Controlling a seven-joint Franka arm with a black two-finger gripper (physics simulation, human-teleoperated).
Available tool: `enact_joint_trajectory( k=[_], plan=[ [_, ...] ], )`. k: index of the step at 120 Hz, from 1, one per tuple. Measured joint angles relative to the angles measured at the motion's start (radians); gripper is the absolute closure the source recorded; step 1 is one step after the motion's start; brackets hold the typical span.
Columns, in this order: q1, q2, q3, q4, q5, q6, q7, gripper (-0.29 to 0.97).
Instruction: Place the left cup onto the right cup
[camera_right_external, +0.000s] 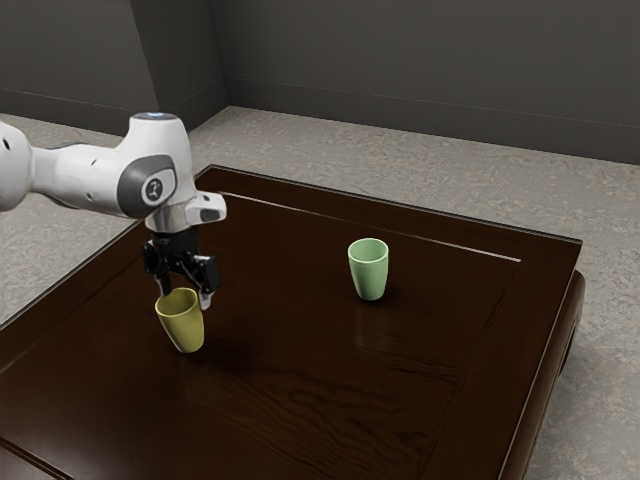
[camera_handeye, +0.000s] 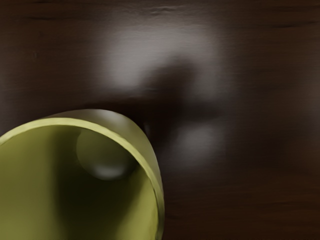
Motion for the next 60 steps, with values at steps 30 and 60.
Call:
enact_joint_trajectory(
  k=[30,60],
  plan=[
    [-0.002,0.036,0.000,-0.004,-0.001,0.007,0.011,0.00],
    [-0.006,0.058,-0.001,-0.008,-0.001,0.012,0.010,0.00]
  ],
)
